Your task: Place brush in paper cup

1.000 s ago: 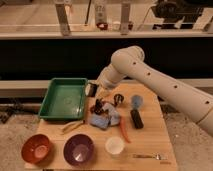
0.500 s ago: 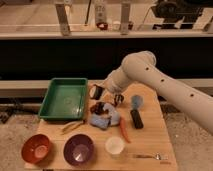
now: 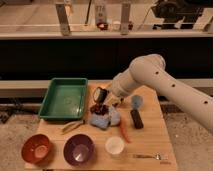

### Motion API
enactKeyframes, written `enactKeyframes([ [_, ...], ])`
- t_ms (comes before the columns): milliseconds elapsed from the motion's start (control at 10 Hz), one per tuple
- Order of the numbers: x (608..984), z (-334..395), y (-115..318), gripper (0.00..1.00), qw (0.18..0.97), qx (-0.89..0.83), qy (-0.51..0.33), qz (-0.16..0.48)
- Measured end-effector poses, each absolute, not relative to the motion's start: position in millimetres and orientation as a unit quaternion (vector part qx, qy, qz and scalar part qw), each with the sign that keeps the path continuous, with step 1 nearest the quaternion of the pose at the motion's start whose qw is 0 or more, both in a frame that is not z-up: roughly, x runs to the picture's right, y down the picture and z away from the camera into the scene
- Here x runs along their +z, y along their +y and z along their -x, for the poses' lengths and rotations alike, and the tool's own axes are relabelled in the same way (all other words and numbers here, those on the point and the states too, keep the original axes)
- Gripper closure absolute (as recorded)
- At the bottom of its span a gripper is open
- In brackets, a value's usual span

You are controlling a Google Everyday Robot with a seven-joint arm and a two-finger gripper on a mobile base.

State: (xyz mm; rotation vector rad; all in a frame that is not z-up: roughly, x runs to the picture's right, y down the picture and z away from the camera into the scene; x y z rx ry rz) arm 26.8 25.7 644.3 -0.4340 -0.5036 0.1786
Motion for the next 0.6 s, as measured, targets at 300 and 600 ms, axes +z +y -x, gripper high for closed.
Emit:
enactKeyframes([
  [300,634.8,-35.0,26.1,1.0,0.939,0.091,-0.251,0.217],
  [600,623.2,-46.9,27.9,1.0,0.931,0.098,-0.269,0.227],
])
